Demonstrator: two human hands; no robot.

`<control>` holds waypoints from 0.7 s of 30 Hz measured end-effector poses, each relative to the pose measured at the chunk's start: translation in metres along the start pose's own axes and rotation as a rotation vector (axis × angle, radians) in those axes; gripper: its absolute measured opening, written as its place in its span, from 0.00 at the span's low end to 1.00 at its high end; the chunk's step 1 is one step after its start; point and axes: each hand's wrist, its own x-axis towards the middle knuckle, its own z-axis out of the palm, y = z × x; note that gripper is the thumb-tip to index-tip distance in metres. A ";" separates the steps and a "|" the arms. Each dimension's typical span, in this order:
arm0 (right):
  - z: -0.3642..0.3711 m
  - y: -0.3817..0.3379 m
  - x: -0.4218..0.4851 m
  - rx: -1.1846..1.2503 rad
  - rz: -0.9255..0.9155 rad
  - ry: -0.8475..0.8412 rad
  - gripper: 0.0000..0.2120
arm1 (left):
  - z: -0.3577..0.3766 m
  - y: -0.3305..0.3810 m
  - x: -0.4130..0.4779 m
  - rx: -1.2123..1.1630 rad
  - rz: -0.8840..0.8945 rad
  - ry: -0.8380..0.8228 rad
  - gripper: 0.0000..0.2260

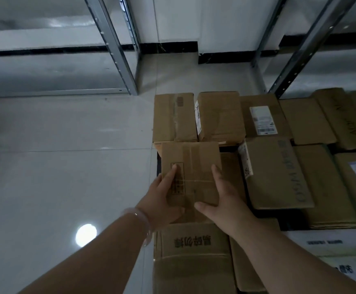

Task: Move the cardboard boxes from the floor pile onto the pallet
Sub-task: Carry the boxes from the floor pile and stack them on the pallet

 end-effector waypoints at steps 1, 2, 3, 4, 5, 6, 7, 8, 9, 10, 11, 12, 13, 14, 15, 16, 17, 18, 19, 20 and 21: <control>0.005 0.001 0.010 0.000 0.010 -0.001 0.51 | -0.002 -0.006 0.010 0.009 -0.010 -0.001 0.47; 0.010 0.002 0.017 0.003 0.017 -0.006 0.51 | -0.003 -0.012 0.018 0.012 -0.022 -0.003 0.47; 0.014 0.003 0.024 0.004 0.019 -0.011 0.51 | -0.004 -0.018 0.024 0.010 -0.030 -0.005 0.47; 0.018 0.003 0.030 0.002 0.019 -0.017 0.51 | -0.005 -0.023 0.030 0.008 -0.032 -0.007 0.47; 0.022 0.004 0.035 -0.003 0.021 -0.023 0.52 | -0.005 -0.027 0.034 0.009 -0.031 -0.010 0.47; 0.024 0.005 0.038 -0.011 0.026 -0.025 0.52 | -0.004 -0.032 0.038 0.006 -0.030 -0.014 0.47; 0.026 0.007 0.041 -0.017 0.031 -0.024 0.52 | -0.003 -0.035 0.041 -0.002 -0.030 -0.019 0.47; 0.027 0.008 0.043 -0.017 0.035 -0.024 0.52 | -0.002 -0.038 0.043 -0.013 -0.032 -0.023 0.47; 0.028 0.009 0.045 -0.014 0.034 -0.027 0.52 | -0.002 -0.041 0.044 -0.023 -0.033 -0.027 0.47; 0.028 0.011 0.046 -0.011 0.029 -0.033 0.52 | -0.002 -0.043 0.045 -0.030 -0.028 -0.030 0.47; 0.027 0.013 0.047 -0.009 0.026 -0.043 0.52 | -0.002 -0.044 0.046 -0.036 -0.023 -0.034 0.47; 0.026 0.014 0.048 -0.009 0.024 -0.052 0.52 | -0.002 -0.044 0.046 -0.037 -0.016 -0.039 0.47; 0.025 0.014 0.047 -0.012 0.024 -0.058 0.51 | -0.002 -0.044 0.045 -0.030 -0.009 -0.042 0.47; 0.024 0.014 0.046 -0.018 0.022 -0.058 0.51 | -0.003 -0.043 0.044 -0.018 -0.004 -0.043 0.47; 0.024 0.014 0.044 -0.026 0.020 -0.049 0.51 | -0.003 -0.041 0.043 -0.002 -0.002 -0.044 0.48; 0.022 0.014 0.042 -0.034 0.012 -0.028 0.50 | -0.003 -0.038 0.042 0.023 -0.006 -0.040 0.48; 0.020 0.014 0.038 -0.040 0.000 0.003 0.49 | -0.004 -0.035 0.041 0.062 -0.019 -0.029 0.47; 0.018 0.014 0.033 -0.047 -0.015 0.040 0.47 | -0.004 -0.031 0.039 0.109 -0.039 -0.014 0.47; 0.013 0.016 0.027 -0.057 -0.026 0.074 0.46 | -0.003 -0.028 0.038 0.154 -0.059 0.006 0.46; 0.008 0.019 0.018 -0.071 -0.031 0.098 0.45 | -0.003 -0.023 0.036 0.193 -0.073 0.030 0.45; 0.003 0.024 0.007 -0.088 -0.031 0.111 0.44 | -0.001 -0.018 0.032 0.238 -0.078 0.059 0.45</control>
